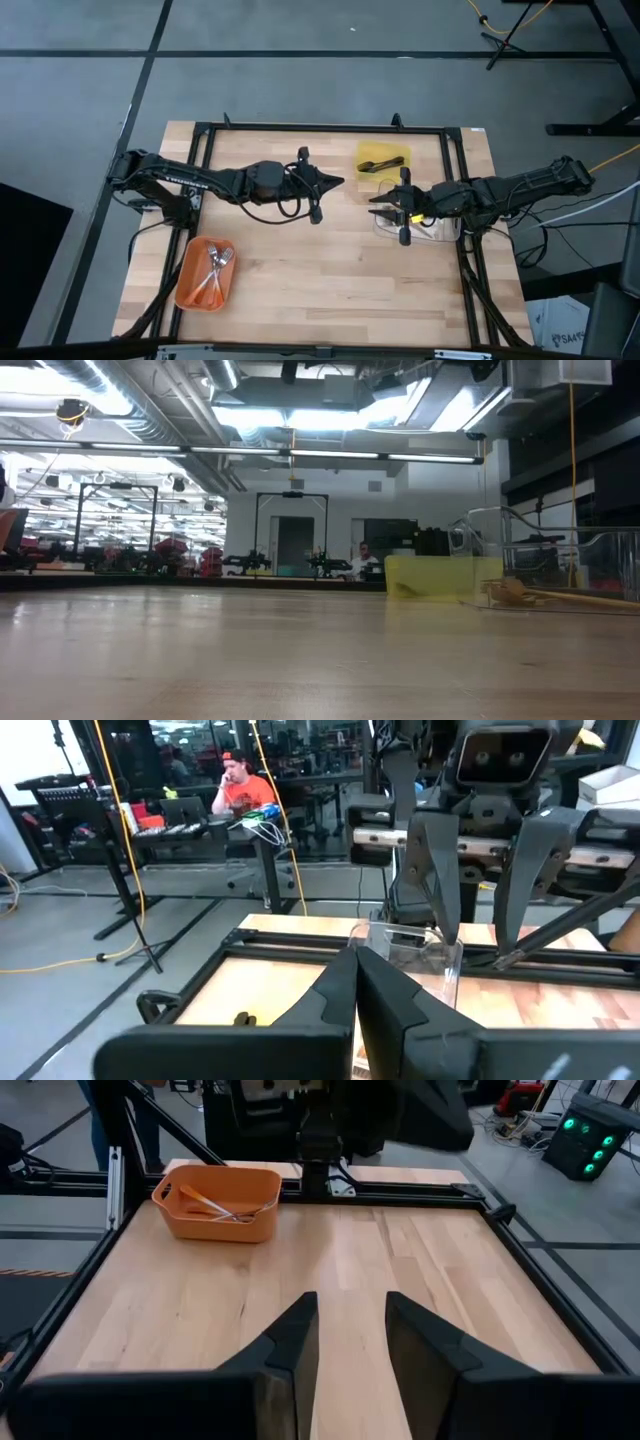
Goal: Sort silverware by color (type)
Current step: Return to Home Position
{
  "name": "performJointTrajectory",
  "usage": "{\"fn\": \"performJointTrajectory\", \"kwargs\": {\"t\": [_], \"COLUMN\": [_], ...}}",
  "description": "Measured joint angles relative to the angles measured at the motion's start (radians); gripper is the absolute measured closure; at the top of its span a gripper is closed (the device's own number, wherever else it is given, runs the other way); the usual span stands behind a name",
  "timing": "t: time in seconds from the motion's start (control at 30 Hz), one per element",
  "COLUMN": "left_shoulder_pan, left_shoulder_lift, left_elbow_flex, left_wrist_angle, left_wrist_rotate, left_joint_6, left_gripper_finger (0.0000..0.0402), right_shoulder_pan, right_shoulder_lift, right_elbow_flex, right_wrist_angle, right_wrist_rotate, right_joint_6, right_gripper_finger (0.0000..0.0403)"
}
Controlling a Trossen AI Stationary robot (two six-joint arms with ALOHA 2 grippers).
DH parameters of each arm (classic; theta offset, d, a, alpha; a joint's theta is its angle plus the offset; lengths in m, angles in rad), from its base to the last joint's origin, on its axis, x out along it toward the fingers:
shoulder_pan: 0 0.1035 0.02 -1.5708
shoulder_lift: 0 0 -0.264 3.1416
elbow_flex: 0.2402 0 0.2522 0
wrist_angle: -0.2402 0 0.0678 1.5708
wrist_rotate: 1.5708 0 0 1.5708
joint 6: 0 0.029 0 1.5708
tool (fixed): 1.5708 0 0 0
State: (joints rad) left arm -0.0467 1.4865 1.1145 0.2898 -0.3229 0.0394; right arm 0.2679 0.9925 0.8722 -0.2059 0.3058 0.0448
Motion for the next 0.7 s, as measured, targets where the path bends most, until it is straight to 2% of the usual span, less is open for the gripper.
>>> {"fn": "performJointTrajectory", "kwargs": {"t": [0.2, 0.37, 0.6, 0.7], "left_shoulder_pan": [-0.025, -0.067, -0.131, -0.164], "left_shoulder_lift": [-0.098, -0.228, -0.427, -0.511], "left_elbow_flex": [0.0, 0.0, 0.001, 0.001], "left_wrist_angle": [-0.016, -0.058, -0.269, -0.353], "left_wrist_rotate": [-0.007, -0.009, -0.014, -0.069], "left_joint_6": [0.1, 0.112, 0.108, 0.102], "left_gripper_finger": [0.0398, 0.0398, 0.0398, 0.0398], "right_shoulder_pan": [0.0, 0.0, 0.0, 0.0], "right_shoulder_lift": [-0.034, -0.114, -0.264, -0.332], "right_elbow_flex": [0.0, 0.0, 0.0, 0.0], "right_wrist_angle": [-0.002, -0.003, -0.021, -0.066], "right_wrist_rotate": [0.0, -0.002, -0.037, -0.038], "right_joint_6": [0.0, 0.001, 0.002, 0.002], "right_gripper_finger": [0.0295, 0.0295, 0.0295, 0.0295]}}
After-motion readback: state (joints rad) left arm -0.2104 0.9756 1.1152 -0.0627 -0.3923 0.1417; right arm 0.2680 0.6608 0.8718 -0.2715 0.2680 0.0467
